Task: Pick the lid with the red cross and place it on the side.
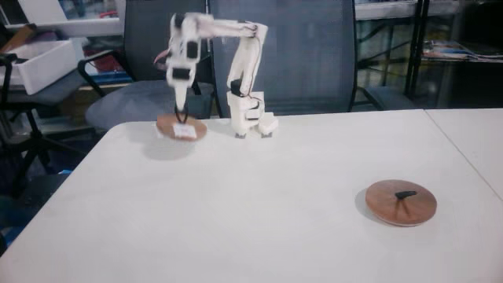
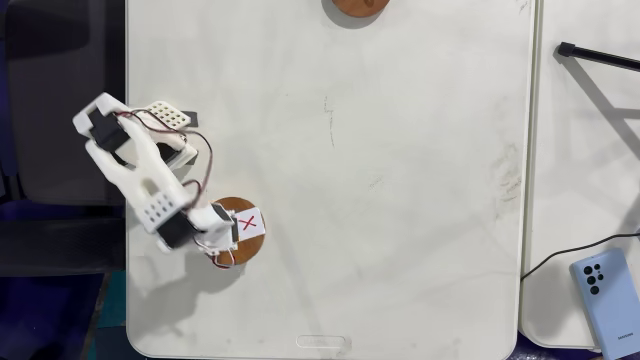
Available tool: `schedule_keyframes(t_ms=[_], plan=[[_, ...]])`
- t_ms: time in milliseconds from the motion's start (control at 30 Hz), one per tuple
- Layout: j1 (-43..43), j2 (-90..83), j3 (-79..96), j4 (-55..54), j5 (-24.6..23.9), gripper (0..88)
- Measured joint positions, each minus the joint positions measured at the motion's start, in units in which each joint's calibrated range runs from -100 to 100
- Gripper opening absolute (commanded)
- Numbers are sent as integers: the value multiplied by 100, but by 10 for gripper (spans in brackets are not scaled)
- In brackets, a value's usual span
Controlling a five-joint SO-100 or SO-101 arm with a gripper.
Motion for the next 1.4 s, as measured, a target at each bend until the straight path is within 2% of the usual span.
schedule_keyframes(t_ms=[100, 433, 567, 733, 967, 1233, 1400], plan=[[-105, -429, -512, 478, -26, 1], [-187, -580, -764, 589, -223, 1], [-740, -580, -764, 589, -492, 0], [-2341, -580, -800, 589, -1109, 0], [-5490, -454, -1258, 589, -2177, 0], [-8811, 404, -2274, 589, -2301, 0], [-10232, 631, -2625, 589, -2353, 0]])
